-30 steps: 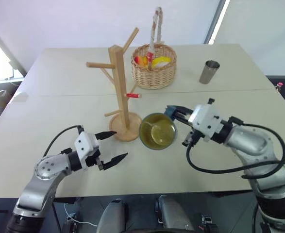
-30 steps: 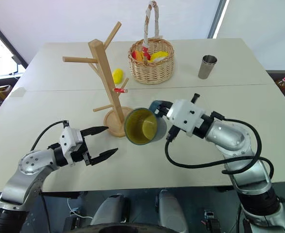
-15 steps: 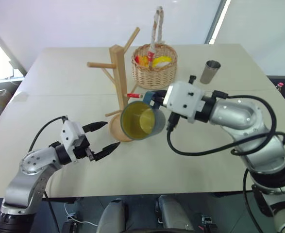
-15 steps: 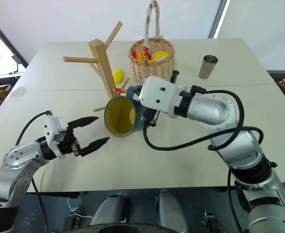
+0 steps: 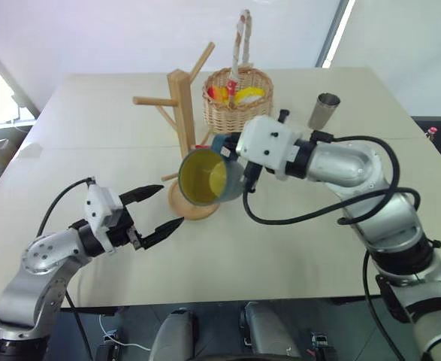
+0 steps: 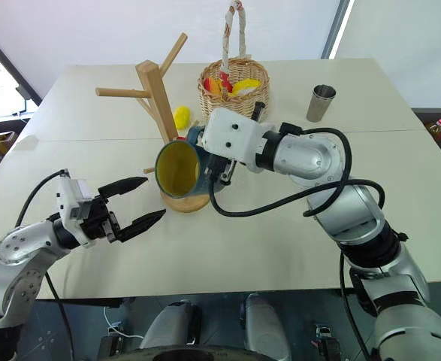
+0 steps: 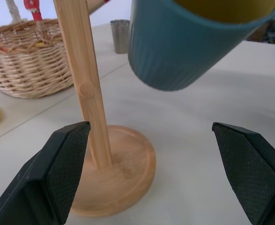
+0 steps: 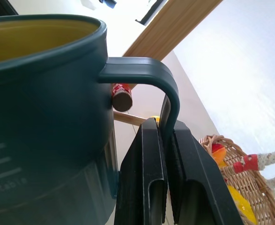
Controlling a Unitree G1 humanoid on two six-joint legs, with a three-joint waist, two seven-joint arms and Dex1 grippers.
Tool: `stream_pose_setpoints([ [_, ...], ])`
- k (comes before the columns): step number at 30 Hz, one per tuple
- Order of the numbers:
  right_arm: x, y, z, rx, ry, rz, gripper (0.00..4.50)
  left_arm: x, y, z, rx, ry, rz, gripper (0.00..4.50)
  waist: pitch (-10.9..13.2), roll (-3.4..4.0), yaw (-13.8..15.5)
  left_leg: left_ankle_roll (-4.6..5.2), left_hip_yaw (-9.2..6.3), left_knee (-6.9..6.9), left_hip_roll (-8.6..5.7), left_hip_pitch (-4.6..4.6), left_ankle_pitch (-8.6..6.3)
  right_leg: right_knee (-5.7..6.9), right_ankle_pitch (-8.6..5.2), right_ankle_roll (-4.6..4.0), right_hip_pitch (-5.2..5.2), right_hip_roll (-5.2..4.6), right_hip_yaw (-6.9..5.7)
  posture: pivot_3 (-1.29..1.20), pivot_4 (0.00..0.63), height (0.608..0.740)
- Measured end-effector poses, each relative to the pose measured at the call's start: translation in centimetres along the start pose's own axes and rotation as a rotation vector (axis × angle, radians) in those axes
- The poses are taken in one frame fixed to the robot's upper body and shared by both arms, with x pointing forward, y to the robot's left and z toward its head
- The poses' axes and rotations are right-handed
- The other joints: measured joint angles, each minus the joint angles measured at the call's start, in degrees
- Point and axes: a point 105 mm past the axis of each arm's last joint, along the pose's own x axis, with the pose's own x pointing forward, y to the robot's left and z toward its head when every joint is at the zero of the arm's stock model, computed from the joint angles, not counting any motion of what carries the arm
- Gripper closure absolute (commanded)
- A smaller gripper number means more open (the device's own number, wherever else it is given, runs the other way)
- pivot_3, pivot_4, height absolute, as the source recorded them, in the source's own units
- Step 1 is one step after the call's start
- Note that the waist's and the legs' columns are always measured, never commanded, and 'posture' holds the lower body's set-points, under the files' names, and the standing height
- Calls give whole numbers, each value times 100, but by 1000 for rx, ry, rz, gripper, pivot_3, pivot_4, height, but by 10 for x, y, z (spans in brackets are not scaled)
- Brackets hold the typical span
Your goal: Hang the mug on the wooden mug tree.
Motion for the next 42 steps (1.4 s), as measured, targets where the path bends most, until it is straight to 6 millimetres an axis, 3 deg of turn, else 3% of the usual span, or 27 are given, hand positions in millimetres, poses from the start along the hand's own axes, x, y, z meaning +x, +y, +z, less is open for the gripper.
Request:
stream_pose_setpoints([
  [14, 17, 4, -9, -10, 17, 17, 4481, -2, -1, 10, -4, -24, 12, 0, 0, 0, -3, 0, 0, 0, 0, -1, 0, 0, 0, 0, -1, 0, 0, 0, 150, 740],
  [17, 18, 5, -10, 0, 14, 19, 3486, -2, -1, 11, -1, -26, 13, 0, 0, 0, -4, 0, 1, 0, 0, -1, 0, 0, 0, -1, -1, 0, 0, 0, 150, 740],
  [21, 19, 3, -9, 0, 10, 6, 1551, -2, 0, 11, -3, -26, 26, 0, 0, 0, -4, 0, 0, 0, 0, -1, 0, 0, 0, -1, -2, 0, 0, 0, 150, 740],
  [29, 9, -11, -13, -27, 39, -41, 1551, 0, 1, 13, 4, -33, 25, 0, 0, 1, 7, 0, 0, 0, -1, -2, 0, -1, 0, -1, -1, 0, 0, 0, 150, 740],
  [35, -30, -36, -12, 0, 27, -124, 1551, -1, 7, 7, -25, -29, 57, 0, 0, 0, 11, 1, 0, -6, -1, -3, -1, -8, 1, -1, 0, -1, 0, 0, 150, 740],
  [38, -52, -24, -27, 115, 24, -116, 1551, -6, 15, -3, -47, -14, 115, 0, -2, -3, 19, 3, 0, -10, -1, -2, -2, -12, 1, -1, 3, -1, 0, 0, 150, 740],
  [42, -69, 12, -71, 410, 46, -136, 1551, -14, 37, -24, -83, 25, 298, 0, -2, -5, 13, 4, 2, -8, -1, 2, -2, -9, 1, 0, 5, -1, 2, 0, 150, 740],
])
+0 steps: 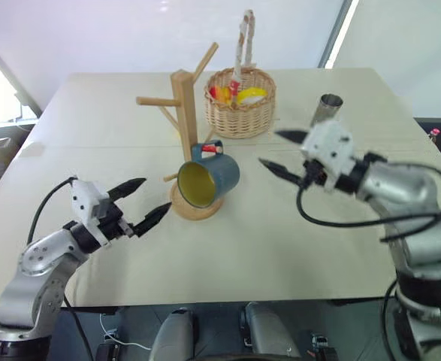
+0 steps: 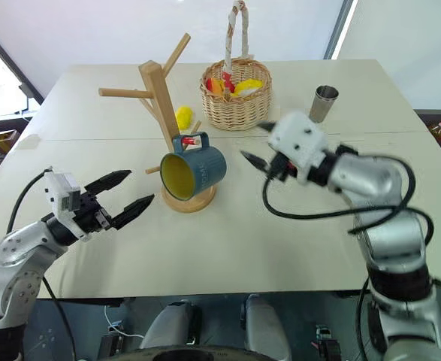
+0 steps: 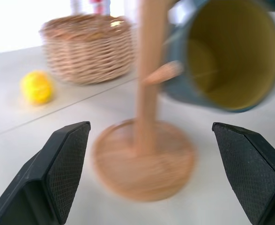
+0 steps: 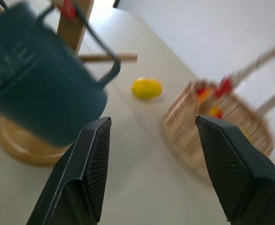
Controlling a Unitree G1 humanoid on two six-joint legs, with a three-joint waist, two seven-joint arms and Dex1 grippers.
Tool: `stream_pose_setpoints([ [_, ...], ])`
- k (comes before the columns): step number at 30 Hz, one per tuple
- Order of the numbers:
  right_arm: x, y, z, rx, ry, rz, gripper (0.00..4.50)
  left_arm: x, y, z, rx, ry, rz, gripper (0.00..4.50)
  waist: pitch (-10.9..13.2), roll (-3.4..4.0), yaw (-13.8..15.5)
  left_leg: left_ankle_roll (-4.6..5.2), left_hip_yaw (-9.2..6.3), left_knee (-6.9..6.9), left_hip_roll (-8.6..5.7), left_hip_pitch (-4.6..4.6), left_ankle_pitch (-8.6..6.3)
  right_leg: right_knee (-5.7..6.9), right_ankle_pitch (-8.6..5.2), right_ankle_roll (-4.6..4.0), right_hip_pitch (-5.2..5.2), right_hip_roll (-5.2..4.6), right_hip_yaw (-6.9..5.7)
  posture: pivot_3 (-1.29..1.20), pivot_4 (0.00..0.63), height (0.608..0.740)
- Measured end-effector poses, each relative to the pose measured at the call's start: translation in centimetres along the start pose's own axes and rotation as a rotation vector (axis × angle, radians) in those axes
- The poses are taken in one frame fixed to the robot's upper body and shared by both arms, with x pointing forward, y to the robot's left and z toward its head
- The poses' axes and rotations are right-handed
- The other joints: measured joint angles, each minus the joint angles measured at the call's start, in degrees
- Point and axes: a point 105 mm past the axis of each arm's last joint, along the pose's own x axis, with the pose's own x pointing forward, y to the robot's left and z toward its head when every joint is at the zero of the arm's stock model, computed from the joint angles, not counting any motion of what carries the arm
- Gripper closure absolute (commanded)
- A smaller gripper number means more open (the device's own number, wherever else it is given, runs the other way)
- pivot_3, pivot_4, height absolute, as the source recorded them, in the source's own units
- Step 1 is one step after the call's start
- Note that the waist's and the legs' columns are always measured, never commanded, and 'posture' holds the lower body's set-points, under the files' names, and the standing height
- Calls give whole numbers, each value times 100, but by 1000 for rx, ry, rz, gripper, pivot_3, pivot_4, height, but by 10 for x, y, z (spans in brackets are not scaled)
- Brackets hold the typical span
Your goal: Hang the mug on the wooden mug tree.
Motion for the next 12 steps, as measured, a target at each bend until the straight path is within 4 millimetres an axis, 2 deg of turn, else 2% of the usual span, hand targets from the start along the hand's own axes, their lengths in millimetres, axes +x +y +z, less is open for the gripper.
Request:
stream_pose_setpoints([
  [4, -3, 1, -40, 189, -24, -140, 1551, -5, 27, -27, -49, 38, 239, 0, 0, -1, -30, 0, 1, 2, 1, 9, 0, 12, 1, 1, 0, 6, 1, 0, 150, 740],
  [7, -2, -1, -67, 262, -16, -245, 1551, -10, 39, -44, -73, 61, 384, 0, 0, 0, -12, -1, 1, 4, 1, 7, 1, 15, 1, 1, -1, 6, 1, 0, 150, 740],
  [10, -1, 0, -86, 307, -14, -303, 1551, -17, 47, -55, -99, 68, 511, 0, 0, -1, -6, -2, 1, 4, 0, 6, 1, 13, 1, 2, -2, 5, 1, 0, 150, 740],
  [12, 1, 0, -91, 318, -22, -321, 1551, -21, 49, -60, -124, 59, 560, 0, 0, -1, -4, -2, 1, 4, 0, 5, 1, 13, 1, 2, -2, 5, 1, 0, 150, 740],
])
